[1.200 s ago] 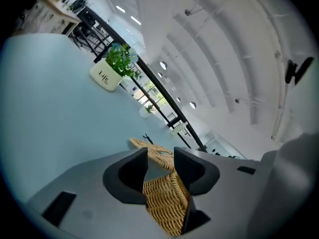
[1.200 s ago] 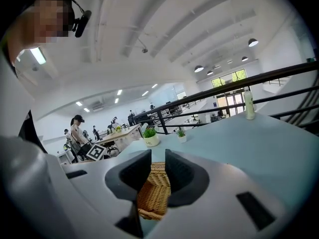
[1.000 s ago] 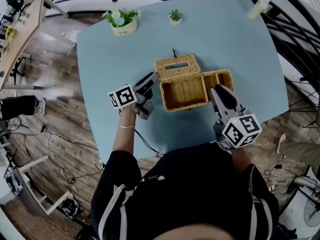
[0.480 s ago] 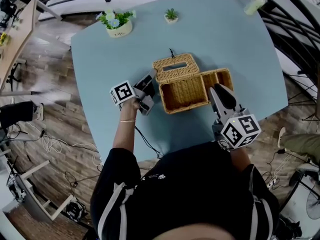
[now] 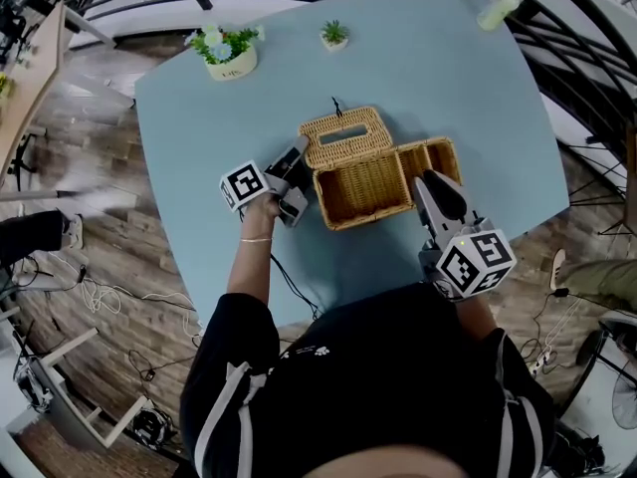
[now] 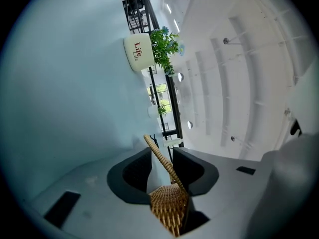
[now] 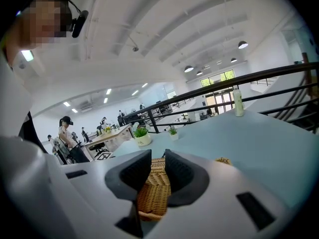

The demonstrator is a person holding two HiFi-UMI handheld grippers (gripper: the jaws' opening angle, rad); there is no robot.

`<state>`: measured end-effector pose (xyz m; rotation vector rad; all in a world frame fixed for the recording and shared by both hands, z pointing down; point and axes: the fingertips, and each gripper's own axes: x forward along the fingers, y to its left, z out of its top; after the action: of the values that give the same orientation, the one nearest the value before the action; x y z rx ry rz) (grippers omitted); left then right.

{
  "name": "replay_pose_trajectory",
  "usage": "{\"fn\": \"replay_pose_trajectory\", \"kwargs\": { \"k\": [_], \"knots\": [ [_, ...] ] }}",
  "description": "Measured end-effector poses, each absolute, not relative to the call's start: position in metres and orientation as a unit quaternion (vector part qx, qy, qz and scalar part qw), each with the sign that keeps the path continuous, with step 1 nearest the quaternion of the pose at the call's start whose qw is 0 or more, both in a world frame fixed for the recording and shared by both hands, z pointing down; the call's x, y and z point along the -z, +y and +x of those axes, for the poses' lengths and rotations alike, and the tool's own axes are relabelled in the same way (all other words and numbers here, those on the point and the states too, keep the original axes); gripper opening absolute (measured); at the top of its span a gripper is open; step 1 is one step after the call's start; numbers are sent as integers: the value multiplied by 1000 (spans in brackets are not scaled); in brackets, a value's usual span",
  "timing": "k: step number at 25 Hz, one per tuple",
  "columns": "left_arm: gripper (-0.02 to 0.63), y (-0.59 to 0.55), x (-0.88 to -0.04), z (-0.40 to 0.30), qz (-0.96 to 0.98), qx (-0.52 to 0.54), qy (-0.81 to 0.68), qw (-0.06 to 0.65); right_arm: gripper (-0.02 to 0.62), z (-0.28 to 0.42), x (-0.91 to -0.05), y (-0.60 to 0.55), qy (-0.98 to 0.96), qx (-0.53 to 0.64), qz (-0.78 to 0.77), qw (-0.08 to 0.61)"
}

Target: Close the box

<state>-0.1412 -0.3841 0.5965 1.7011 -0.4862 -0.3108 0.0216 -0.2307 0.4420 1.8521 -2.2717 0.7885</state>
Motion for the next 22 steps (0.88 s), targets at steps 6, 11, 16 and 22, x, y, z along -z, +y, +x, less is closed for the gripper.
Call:
{"fn": "replay_pose_trajectory", "kwargs": {
  "k": [6,11,16,22],
  "knots": [
    [96,-387,-575,-143,769,147,-221,581,85,20,-444,-228,-750,-257,607,54],
    [79,-387,-554,-145,801,137,-239,531,84,16,-450,-231,-759,-261,593,61],
    [66,-386,-534,-146,825,138,-246,490,86,16,-454,-249,-776,-264,570,62],
    [64,-380,-512,-146,848,136,-251,446,86,24,-455,-284,-791,-259,551,59]
  ]
}}
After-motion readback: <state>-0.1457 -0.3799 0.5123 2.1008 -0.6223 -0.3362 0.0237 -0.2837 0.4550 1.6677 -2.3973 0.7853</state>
